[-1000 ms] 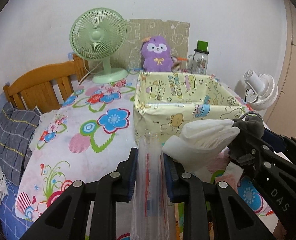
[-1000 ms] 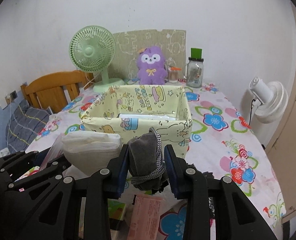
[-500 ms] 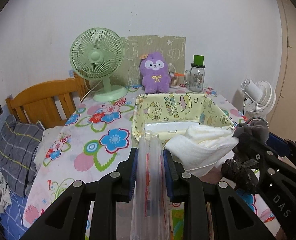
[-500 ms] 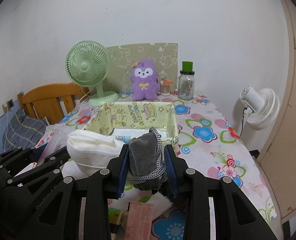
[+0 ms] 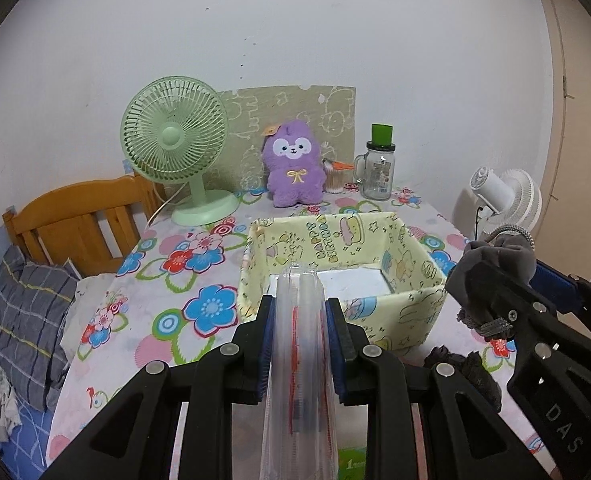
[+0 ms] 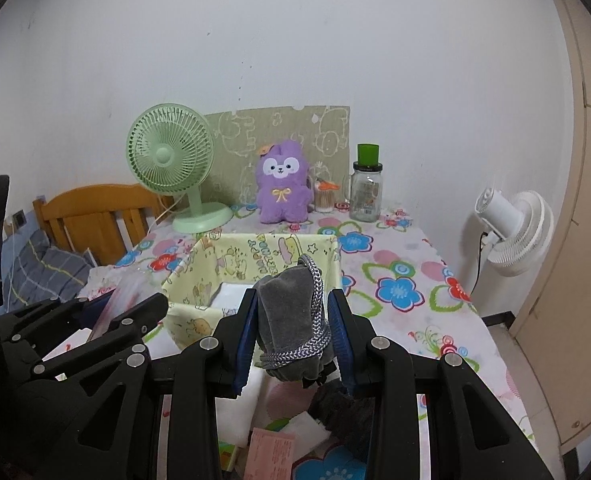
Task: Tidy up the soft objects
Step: 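Carry the pen bag with the left tool while the right tool carries the sock over the box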
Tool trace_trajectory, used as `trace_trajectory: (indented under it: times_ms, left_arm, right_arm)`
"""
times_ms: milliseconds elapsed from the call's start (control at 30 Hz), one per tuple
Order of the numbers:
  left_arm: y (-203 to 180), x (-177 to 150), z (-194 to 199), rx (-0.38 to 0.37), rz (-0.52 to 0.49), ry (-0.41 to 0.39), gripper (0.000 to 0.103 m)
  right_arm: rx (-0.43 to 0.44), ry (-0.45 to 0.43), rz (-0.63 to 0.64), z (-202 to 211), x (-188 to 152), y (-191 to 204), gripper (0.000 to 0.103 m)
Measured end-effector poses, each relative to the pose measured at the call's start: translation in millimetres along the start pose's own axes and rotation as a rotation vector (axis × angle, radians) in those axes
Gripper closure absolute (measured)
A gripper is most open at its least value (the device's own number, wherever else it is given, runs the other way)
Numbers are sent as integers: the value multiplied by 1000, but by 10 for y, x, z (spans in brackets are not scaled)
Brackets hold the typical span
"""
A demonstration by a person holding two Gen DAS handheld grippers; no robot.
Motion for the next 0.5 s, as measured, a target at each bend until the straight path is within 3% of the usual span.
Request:
trace_trajectory:
  times_ms: [500]
  left_arm:
    - [-93, 228, -99, -22, -2, -33, 79]
  right_arm:
    - [-2, -15, -1, -47, 143, -43, 65]
Point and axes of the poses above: each gripper's, at about its wrist camera, not at the fingertips, and z roughly against the way its jaws point, y to its left, x to its top, the point moved 7 cm from there along -z, roughly the way its jaws point, and after that the axes turned 12 degrees about -z, right-handed, at the moved point
